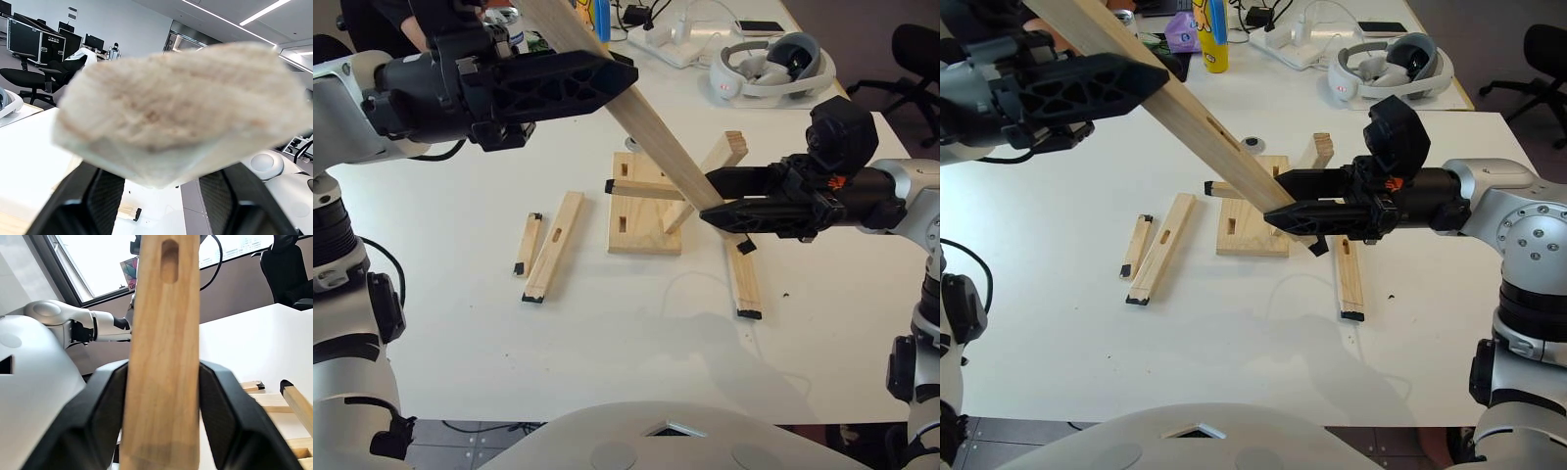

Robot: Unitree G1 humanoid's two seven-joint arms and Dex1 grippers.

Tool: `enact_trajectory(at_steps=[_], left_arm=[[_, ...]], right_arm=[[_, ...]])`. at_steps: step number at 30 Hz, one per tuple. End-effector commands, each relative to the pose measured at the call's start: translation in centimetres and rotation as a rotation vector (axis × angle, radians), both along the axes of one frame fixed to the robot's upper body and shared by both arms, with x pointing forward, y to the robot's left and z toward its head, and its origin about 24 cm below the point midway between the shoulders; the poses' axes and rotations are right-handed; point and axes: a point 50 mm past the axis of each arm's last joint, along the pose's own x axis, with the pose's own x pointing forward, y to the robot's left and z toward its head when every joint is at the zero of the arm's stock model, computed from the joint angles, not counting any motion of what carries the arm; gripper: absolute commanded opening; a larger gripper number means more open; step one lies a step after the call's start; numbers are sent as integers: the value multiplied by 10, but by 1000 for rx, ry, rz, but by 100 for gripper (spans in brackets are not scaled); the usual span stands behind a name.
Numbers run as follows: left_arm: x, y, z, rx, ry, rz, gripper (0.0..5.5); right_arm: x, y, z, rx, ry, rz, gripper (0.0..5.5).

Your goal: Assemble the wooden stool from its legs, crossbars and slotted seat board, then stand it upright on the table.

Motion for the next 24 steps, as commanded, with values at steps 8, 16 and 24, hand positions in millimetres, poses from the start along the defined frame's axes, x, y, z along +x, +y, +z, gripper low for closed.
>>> enact_trajectory(at_steps=[8,16,24], left_arm=[[-7,13,-3,45,-24,27,209],[-25,54,-13,193,-11,173,207],[2,81,-42,459,-127,473,207]], right_arm=[[-6,-42,-51,-252,7,-228,286],[-27,-30,-124,-386,81,-456,255],[-19,41,-162,-312,-14,-725,134]])
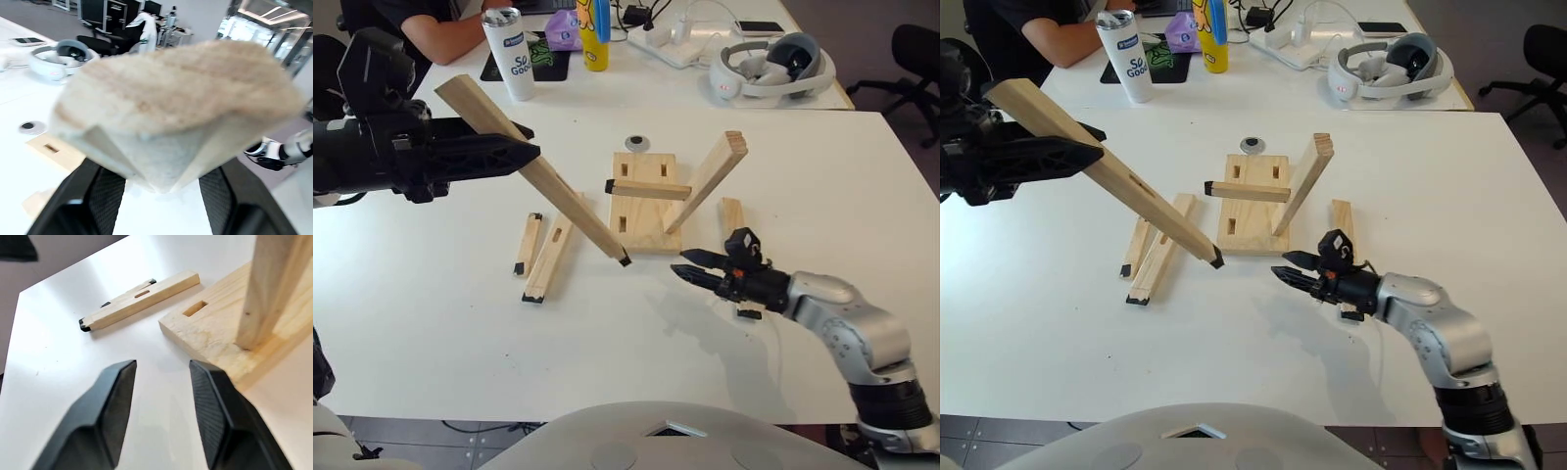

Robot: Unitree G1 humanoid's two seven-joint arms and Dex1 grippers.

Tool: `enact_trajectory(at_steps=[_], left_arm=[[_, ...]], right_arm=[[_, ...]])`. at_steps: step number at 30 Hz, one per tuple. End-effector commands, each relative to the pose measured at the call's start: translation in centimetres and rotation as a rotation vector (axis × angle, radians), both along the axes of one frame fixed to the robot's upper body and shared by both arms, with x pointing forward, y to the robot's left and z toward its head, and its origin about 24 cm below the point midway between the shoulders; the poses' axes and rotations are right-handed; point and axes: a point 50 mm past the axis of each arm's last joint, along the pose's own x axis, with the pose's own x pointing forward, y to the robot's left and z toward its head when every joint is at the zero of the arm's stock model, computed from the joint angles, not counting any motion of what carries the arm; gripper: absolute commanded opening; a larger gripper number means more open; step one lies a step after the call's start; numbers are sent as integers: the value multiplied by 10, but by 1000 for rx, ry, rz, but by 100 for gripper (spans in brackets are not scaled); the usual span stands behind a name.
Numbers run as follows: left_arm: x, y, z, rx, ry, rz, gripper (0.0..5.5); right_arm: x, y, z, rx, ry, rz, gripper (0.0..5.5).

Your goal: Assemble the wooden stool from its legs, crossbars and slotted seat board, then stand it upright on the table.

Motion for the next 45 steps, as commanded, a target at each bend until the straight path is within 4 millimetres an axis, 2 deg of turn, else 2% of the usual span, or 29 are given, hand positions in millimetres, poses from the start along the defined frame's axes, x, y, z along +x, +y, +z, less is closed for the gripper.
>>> enact_trajectory(at_steps=[1,5,8,10,12,15,20,28,36,39,45], left_arm=[[17,7,-17,176,-106,117,207],[30,2,-19,150,-221,154,207],[40,-3,-21,138,-300,169,207],[43,-6,-21,126,-316,160,207],[46,-13,-25,142,-316,125,207],[50,-23,-34,172,-323,75,207],[47,-28,-49,207,-324,65,207],[40,-25,-77,197,-328,105,207],[41,-28,-75,169,-361,115,207],[38,-30,-76,151,-360,114,207],[35,-36,-80,112,-364,100,207]], right_arm=[[5,40,-11,13,-81,-113,120],[13,71,-26,-48,-97,-207,50],[20,86,-29,-36,-71,-288,2],[20,98,-31,-25,-45,-261,0],[22,104,-36,-90,-54,-246,0],[19,97,-47,-237,-29,-232,0],[19,78,-57,-363,14,-222,0],[16,57,-48,-405,5,-136,0],[18,37,-57,-476,40,-175,0],[20,22,-57,-517,32,-184,0],[21,19,-52,-518,25,-150,0]])
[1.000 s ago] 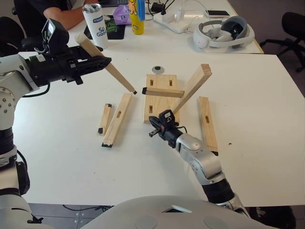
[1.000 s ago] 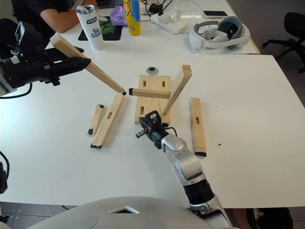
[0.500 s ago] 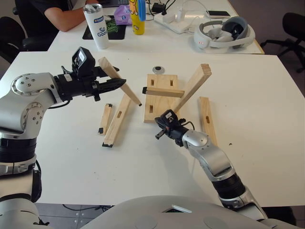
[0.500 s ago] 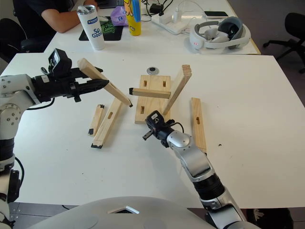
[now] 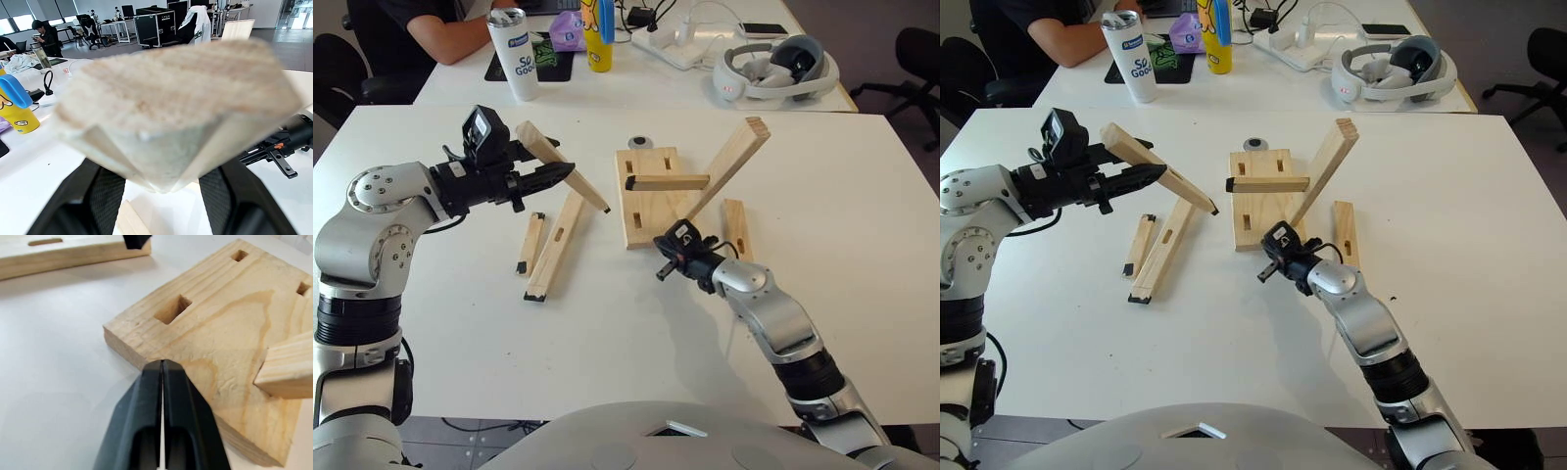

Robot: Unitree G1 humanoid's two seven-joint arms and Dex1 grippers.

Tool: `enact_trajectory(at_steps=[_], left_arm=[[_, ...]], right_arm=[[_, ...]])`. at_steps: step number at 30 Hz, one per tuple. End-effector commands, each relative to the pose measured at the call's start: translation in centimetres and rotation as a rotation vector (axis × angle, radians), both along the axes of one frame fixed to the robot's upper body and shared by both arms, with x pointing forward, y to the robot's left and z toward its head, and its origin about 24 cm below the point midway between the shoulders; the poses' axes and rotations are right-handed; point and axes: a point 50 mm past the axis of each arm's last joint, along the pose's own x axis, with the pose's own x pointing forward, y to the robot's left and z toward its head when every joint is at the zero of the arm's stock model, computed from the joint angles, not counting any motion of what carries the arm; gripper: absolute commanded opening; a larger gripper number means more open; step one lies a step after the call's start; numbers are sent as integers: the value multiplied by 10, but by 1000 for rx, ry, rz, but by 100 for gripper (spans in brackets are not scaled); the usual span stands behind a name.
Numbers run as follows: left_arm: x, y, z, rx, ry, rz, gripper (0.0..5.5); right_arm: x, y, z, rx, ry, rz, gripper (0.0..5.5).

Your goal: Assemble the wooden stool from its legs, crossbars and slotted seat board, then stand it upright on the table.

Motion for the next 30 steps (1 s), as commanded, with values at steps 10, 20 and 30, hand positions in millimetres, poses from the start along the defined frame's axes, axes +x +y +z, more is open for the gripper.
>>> enact_trajectory(at_steps=[10,20,30], left_arm=[[2,-27,-10,-22,-18,-106,207],[11,-34,-16,-19,0,-152,207],[12,-33,-17,25,20,-183,207]], right_arm=[[-21,-6,-34,-77,210,28,0],[-21,3,-34,-64,223,67,0],[-29,9,16,300,60,86,0]])
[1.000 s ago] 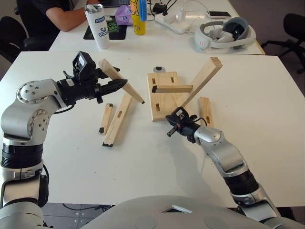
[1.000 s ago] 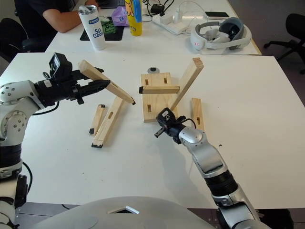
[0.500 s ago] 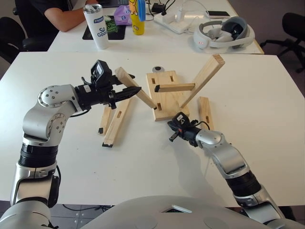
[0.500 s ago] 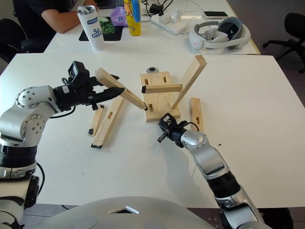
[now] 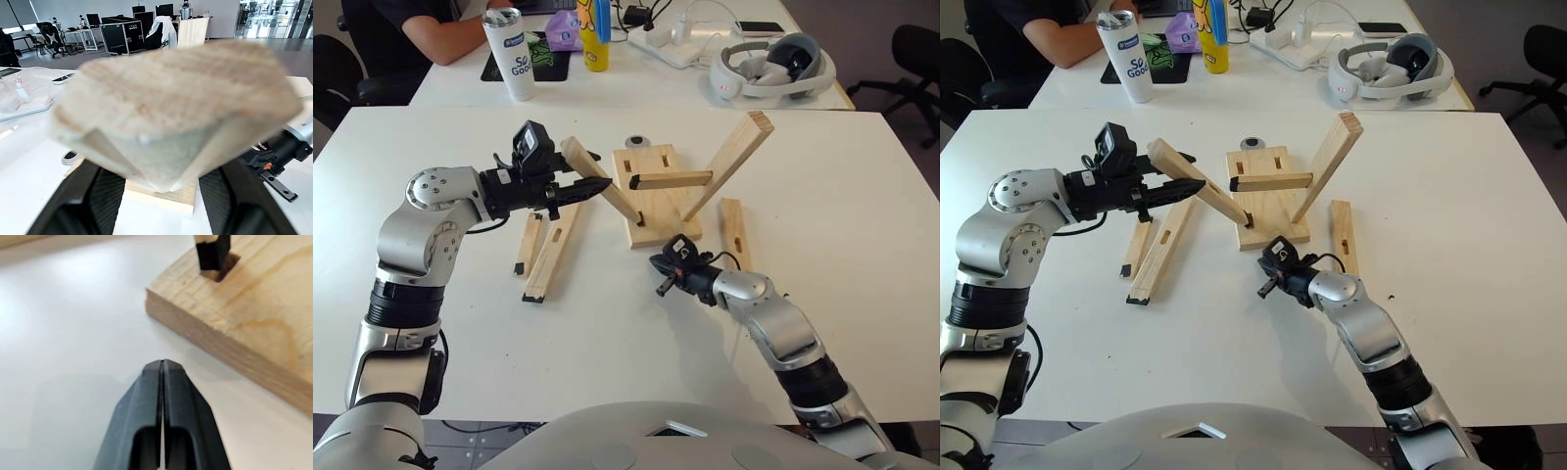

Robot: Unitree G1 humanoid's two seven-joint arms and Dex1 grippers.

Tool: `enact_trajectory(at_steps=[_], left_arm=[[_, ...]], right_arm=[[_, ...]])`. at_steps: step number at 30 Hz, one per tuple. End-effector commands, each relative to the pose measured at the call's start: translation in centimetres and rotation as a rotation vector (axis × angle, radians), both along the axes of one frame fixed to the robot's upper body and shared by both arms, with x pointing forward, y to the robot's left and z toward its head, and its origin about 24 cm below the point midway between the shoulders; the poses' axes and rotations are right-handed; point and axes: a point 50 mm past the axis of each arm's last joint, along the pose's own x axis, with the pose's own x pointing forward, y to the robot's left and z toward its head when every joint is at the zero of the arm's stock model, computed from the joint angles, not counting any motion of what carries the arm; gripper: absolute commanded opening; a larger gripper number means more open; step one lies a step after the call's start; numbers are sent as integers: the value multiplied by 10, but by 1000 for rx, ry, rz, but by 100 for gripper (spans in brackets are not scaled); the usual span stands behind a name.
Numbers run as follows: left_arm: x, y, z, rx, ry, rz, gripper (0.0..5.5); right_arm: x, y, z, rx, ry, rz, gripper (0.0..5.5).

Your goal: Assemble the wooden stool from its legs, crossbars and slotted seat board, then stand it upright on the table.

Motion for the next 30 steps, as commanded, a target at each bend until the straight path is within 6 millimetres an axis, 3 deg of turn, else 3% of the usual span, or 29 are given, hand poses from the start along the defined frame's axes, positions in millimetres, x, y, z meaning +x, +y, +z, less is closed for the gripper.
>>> enact_trajectory(at_steps=[1,4,7,15,21,30], left_arm=[[1,2,2,44,0,-8,207],[1,2,2,45,1,-9,207],[4,1,4,73,-3,-30,207],[13,-5,3,147,-14,-93,207],[19,-5,2,196,1,-126,207],[29,-7,18,237,31,-146,207]], right_arm=[[-1,-5,25,134,-100,-51,0],[0,-7,28,149,-121,-76,0],[16,-4,32,176,-193,-229,0],[32,11,8,71,-187,-364,0],[25,7,-12,-70,-103,-381,0],[17,15,-15,-116,-42,-343,0]])
